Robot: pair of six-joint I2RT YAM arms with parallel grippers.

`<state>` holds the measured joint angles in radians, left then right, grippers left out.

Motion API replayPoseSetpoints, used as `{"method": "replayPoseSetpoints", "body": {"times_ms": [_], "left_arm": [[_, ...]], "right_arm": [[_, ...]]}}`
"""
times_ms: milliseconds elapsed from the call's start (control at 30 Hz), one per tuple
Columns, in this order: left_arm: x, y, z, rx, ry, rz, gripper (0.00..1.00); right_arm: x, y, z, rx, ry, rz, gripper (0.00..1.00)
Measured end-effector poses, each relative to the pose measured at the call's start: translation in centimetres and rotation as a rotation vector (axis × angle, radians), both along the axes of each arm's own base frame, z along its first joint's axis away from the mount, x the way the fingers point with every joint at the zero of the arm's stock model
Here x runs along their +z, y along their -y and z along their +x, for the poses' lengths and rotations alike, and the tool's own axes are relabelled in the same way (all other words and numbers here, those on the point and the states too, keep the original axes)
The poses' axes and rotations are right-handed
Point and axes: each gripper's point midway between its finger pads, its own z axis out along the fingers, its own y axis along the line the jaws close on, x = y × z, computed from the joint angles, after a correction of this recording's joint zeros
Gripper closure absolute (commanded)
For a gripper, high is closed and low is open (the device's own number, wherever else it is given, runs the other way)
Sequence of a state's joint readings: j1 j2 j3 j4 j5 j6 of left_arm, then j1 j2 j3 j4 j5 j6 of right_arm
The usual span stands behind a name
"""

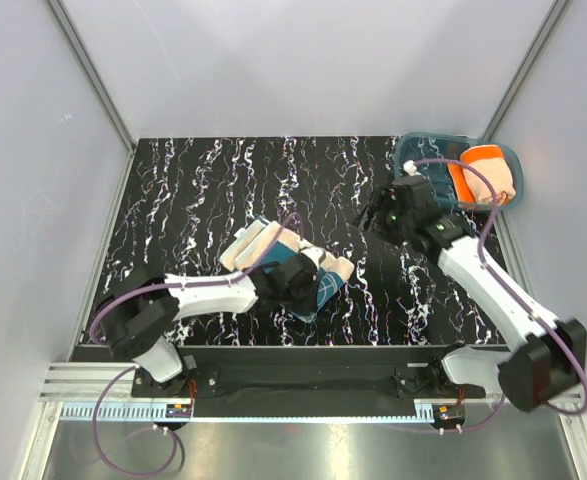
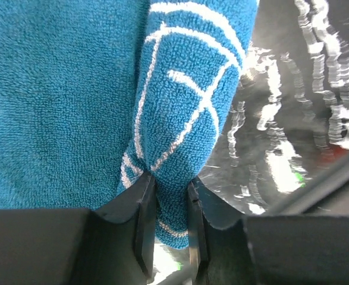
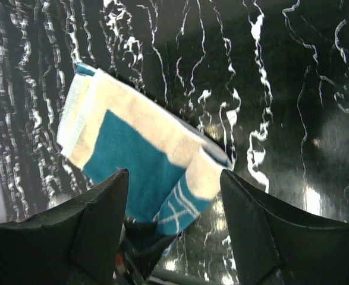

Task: Roll the towels
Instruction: Roll the towel

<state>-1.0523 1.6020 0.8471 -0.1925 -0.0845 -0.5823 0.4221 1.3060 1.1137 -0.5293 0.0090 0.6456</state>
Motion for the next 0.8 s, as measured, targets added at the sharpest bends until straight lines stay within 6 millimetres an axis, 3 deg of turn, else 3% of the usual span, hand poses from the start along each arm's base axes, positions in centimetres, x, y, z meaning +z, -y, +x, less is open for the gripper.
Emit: {"method": "replayPoseSetpoints", "body": {"times_ms": [67,167,300,400,567,800], "left_arm": [[0.2,0.1,0.0,0.024,-0.076,-0.083,0.88],[0.6,-0.3,0.1,0.068,-0.204,-0.204,0.88],[1.2,-0.5,0.2,0.099,-0.330,-0.310,0.87],[1.7,-0.1,-0.2,0.098,-0.424,-0.376,0.87],[1.8,-0.3,-0.5,0.115,-0.549,-0.465,0.87],[2.0,-0.8,0.0,0.146,-0.660,-0.554,0.87]], "right_arm": [[0.4,0.6,-2.0,-0.004,0.009,0.030,0.32],[-0.5,0.6,-4.7,0.015,-0.004,0.090,0.32],[-4.2,0.1,-8.3,0.064,-0.087,0.147,0.32],[-6.4,-0.8,-9.8,0.102,-0.144,0.162,0.32],[-8.5,-3.8,-10.6,0.173,-0.168,0.208,0.31],[-11.8,-6.3,-10.2,0.212,-0.215,0.219,0.32]]}}
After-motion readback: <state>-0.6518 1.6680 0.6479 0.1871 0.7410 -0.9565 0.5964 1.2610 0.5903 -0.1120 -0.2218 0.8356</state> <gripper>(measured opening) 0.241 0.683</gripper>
